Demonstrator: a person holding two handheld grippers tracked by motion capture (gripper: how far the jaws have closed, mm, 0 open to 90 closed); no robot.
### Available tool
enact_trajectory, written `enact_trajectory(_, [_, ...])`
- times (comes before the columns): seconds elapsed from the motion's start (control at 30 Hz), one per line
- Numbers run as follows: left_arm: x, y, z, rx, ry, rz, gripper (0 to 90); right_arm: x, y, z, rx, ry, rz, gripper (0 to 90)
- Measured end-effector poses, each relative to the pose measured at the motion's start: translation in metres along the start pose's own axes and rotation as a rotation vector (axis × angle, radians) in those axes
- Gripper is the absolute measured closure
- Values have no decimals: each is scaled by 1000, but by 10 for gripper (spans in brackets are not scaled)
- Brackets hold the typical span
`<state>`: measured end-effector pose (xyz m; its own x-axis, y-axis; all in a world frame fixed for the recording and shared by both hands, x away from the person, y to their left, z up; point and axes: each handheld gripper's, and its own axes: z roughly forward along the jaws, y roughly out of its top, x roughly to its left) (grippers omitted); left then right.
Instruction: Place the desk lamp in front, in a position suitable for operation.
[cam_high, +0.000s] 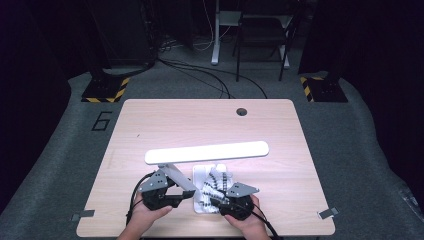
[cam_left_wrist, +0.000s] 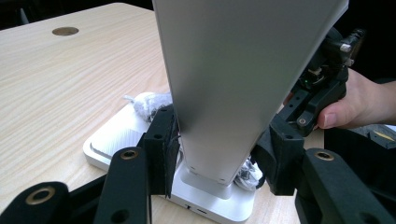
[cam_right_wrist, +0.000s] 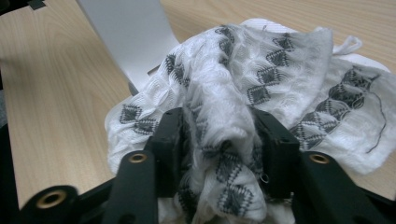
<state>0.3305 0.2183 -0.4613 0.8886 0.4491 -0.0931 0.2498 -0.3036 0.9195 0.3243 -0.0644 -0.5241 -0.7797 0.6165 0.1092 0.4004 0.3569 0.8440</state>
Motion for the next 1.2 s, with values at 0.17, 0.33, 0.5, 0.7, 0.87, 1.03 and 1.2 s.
enact_trajectory(0.17, [0, 0, 0, 0, -1, 0, 537, 5, -1, -1, -7, -2, 7, 704])
enact_trajectory(0.33, [0, 0, 0, 0, 0, 1, 537, 13, -1, -2, -9, -37, -19, 753])
enact_trajectory(0.5, [0, 0, 0, 0, 0, 2, 537, 16, 5, -7, -36, -64, -16, 772])
enact_trajectory(0.7, [0, 0, 0, -1, -1, 2, 537, 15, 28, -21, -131, -55, 4, 773])
enact_trajectory(0.87, [1, 0, 0, 1, -2, 1, 537, 21, 50, -33, -188, -54, -21, 773])
enact_trajectory(1.03, [1, -1, 0, -15, 0, -7, 535, 26, 71, -43, -231, -51, -40, 773])
enact_trajectory(1.2, [1, -1, 0, -18, 0, -8, 531, 36, 92, -48, -286, -42, -56, 773])
